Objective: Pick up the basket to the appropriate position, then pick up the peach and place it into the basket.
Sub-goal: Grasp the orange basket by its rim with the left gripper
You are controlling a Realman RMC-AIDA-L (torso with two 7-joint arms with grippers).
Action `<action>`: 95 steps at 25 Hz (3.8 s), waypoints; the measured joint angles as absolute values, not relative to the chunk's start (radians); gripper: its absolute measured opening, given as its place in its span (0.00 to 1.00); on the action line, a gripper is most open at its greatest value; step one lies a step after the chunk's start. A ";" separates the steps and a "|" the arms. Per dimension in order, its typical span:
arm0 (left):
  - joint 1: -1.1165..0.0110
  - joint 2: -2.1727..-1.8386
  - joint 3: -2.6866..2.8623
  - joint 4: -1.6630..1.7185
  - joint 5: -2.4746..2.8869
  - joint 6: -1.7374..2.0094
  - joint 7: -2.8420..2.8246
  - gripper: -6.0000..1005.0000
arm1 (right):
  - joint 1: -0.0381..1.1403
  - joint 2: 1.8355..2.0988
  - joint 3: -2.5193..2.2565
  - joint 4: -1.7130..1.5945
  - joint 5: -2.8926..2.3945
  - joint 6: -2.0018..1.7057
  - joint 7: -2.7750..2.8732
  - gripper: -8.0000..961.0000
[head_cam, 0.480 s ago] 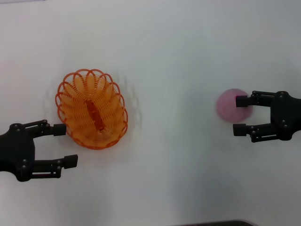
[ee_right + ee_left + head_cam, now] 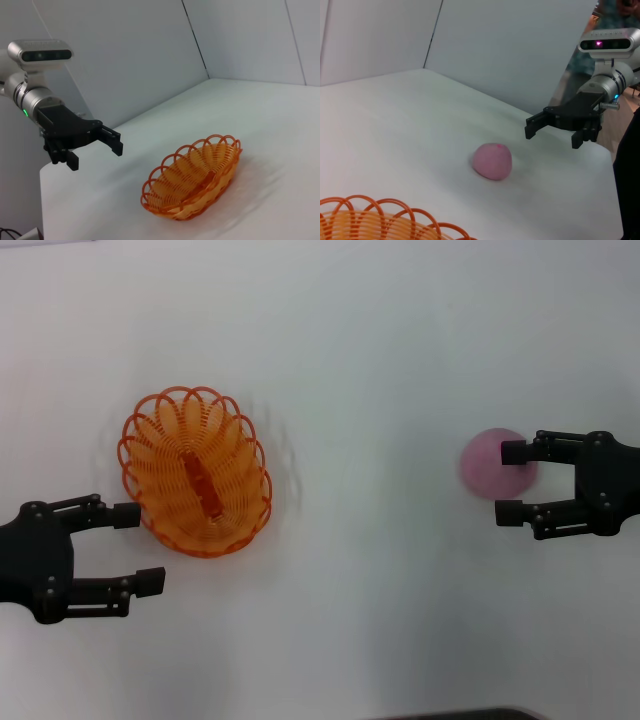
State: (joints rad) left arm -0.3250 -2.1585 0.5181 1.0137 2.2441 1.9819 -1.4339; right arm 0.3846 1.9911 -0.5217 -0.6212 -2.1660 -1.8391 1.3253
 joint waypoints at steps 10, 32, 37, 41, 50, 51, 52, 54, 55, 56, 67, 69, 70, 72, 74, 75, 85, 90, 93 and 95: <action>-0.341 -2.157 0.523 1.015 2.245 1.984 -1.457 0.87 | 0.384 1.991 -0.522 -0.621 -2.166 -1.839 1.322 0.98; -0.466 -2.163 0.514 0.909 2.140 1.834 -1.459 0.87 | 0.387 2.001 -0.520 -0.621 -2.162 -1.817 1.299 0.98; -0.478 -2.163 0.521 0.871 2.011 1.741 -1.442 0.87 | 0.383 2.005 -0.520 -0.621 -2.162 -1.813 1.296 0.98; -0.491 -2.163 0.523 0.810 1.900 1.637 -1.393 0.87 | 0.384 2.008 -0.520 -0.621 -2.161 -1.806 1.292 0.98; -0.492 -2.166 0.521 0.665 1.661 1.459 -1.222 0.87 | 0.394 2.018 -0.518 -0.620 -2.160 -1.802 1.282 0.98; -0.490 -2.167 0.521 0.656 1.646 1.451 -1.215 0.87 | 0.396 2.018 -0.518 -0.620 -2.160 -1.801 1.282 0.98; -0.489 -2.167 0.522 0.649 1.635 1.446 -1.210 0.87 | 0.397 2.019 -0.518 -0.620 -2.160 -1.801 1.282 0.98; -0.489 -2.168 0.520 0.636 1.623 1.441 -1.195 0.87 | 0.400 2.019 -0.518 -0.620 -2.160 -1.800 1.282 0.98; -0.489 -2.168 0.520 0.629 1.617 1.438 -1.187 0.87 | 0.402 2.019 -0.518 -0.620 -2.160 -1.800 1.282 0.98; -0.489 -2.168 0.521 0.625 1.613 1.435 -1.182 0.87 | 0.404 2.020 -0.518 -0.620 -2.160 -1.800 1.282 0.98; -0.489 -2.161 0.551 0.640 1.618 1.427 -1.213 0.83 | 0.405 2.020 -0.518 -0.615 -2.160 -1.788 1.282 0.98; -0.489 -2.160 0.591 0.671 1.630 1.405 -1.255 0.83 | 0.405 2.020 -0.518 -0.615 -2.160 -1.788 1.282 0.98; -0.489 -2.160 0.611 0.692 1.640 1.392 -1.279 0.83 | 0.405 2.020 -0.518 -0.615 -2.160 -1.788 1.282 0.98; -0.489 -2.160 0.648 0.739 1.675 1.363 -1.347 0.83 | 0.405 2.020 -0.518 -0.615 -2.160 -1.788 1.282 0.98; -0.493 -2.160 0.687 0.792 1.730 1.326 -1.448 0.82 | 0.406 2.020 -0.519 -0.615 -2.160 -1.788 1.282 0.98; -0.495 -2.160 0.706 0.822 1.763 1.311 -1.501 0.82 | 0.406 2.020 -0.518 -0.615 -2.160 -1.788 1.282 0.98; -0.549 -2.150 0.827 1.213 2.160 1.384 -1.999 0.80 | 0.402 2.020 -0.521 -0.615 -2.166 -1.789 1.282 0.98; -0.647 -2.118 0.886 1.273 2.353 1.505 -2.147 0.80 | 0.402 2.020 -0.521 -0.615 -2.166 -1.789 1.282 0.98; -0.719 -2.100 0.915 1.269 2.463 1.554 -2.228 0.79 | 0.403 2.020 -0.520 -0.616 -2.166 -1.790 1.282 0.98; -0.757 -2.095 0.931 1.269 2.539 1.561 -2.271 0.79 | 0.405 2.020 -0.521 -0.616 -2.164 -1.791 1.282 0.98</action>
